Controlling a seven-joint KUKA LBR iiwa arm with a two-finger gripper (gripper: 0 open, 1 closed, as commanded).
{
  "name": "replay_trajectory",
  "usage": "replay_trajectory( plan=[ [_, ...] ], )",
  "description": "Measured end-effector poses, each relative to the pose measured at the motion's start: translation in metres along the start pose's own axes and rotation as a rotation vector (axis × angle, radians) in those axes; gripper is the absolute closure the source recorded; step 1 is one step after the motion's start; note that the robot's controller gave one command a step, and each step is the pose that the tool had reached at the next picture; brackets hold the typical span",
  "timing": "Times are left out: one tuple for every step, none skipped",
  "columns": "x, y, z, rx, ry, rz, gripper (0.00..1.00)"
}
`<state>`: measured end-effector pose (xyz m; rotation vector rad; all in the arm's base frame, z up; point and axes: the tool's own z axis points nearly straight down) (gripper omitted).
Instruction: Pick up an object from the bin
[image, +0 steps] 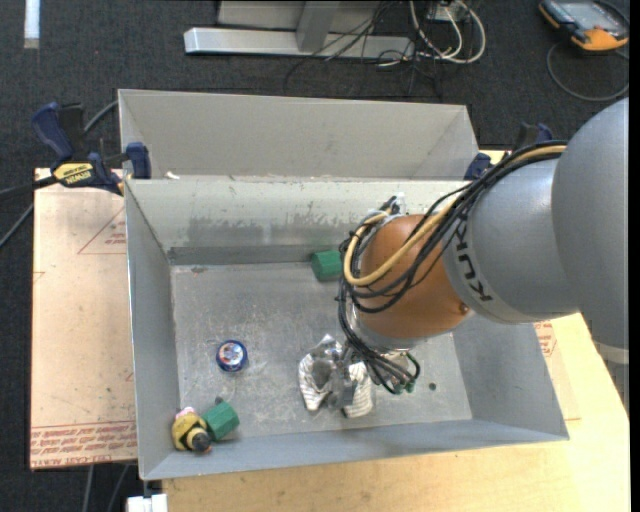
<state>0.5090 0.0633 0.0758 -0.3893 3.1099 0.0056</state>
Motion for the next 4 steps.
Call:
replay_trajectory(
  plan=[
    [0.000, 0.000, 0.000, 0.000, 0.000, 0.000, 1.00],
    [0.002, -0.004, -0.117, -0.001, -0.002, 0.022, 1.00],
    [0.002, -0.004, -0.117, -0.001, -0.002, 0.022, 1.00],
    [-0.011, -0.002, -0.227, -0.001, -0.006, -0.016, 1.00]
  ],
)
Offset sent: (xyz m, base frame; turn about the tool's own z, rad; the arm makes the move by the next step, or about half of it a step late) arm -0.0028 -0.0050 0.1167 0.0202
